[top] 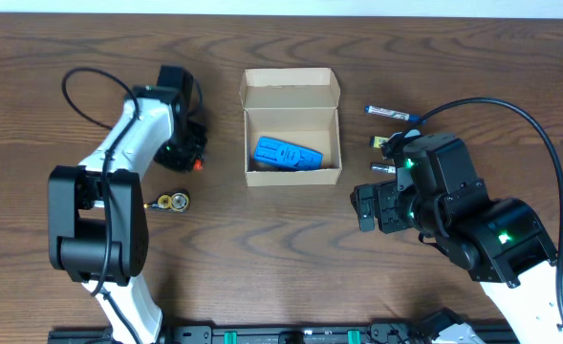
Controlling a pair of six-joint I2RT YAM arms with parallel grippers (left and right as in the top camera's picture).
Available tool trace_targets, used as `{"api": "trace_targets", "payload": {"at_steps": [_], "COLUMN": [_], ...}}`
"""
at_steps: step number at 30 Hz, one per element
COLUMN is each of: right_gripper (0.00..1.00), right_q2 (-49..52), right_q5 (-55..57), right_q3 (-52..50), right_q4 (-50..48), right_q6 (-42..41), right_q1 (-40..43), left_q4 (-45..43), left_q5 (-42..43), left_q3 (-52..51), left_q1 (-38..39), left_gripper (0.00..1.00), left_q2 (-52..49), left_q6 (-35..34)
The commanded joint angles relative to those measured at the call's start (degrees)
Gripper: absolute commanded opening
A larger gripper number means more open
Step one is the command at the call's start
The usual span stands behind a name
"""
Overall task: Pack container
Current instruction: 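Carry the red stapler into the box and release it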
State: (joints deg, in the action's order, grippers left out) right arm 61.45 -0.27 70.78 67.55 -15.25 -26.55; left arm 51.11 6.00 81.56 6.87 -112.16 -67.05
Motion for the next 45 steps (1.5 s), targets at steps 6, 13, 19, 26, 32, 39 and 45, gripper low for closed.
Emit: {"api": "trace_targets", "payload": {"at_steps": [6, 13, 19, 26, 32, 39, 45], "right_gripper": [0.99, 0.98, 0.99, 0.99, 0.99, 0.99, 0.99], "right_q2": [-0.04, -0.04, -0.04, -0.04, -0.04, -0.04, -0.04], "right_q5": [0.00, 0.00, 0.00, 0.00, 0.00, 0.00, 0.00], "right_q3": [0.11, 0.11, 0.11, 0.11, 0.11, 0.11, 0.11], "right_q4": [0.00, 0.00, -0.02, 0.00, 0.00, 0.00, 0.00], "right_q6": [0.74, 0.74, 0.74, 0.74, 0.74, 0.72, 0.74], "right_q1": [-0.15, -0.15, -0.15, -0.15, -0.15, -0.15, -0.15], "left_q4": [5.46, 4.39, 0.70, -0.74, -1.86, -1.18, -1.11], "left_q5": [-1.18, -5.66, -6.62, -6.86, -6.62, -6.38, -6.95], "left_q3": [11.96, 16.26, 16.59, 16.06, 16.04, 16.04, 16.04], "left_q1": [3.72, 10.82, 18.36, 24.35, 24.11, 24.04, 23.58], "left_gripper": [0.06, 0.06, 0.06, 0.06, 0.06, 0.06, 0.06], "left_q2": [2.36, 5.09, 6.69, 6.49, 5.20, 1.79, -2.86], "left_q6": [22.73, 42.36, 66.64, 103.69, 118.51, 130.09, 135.21]}}
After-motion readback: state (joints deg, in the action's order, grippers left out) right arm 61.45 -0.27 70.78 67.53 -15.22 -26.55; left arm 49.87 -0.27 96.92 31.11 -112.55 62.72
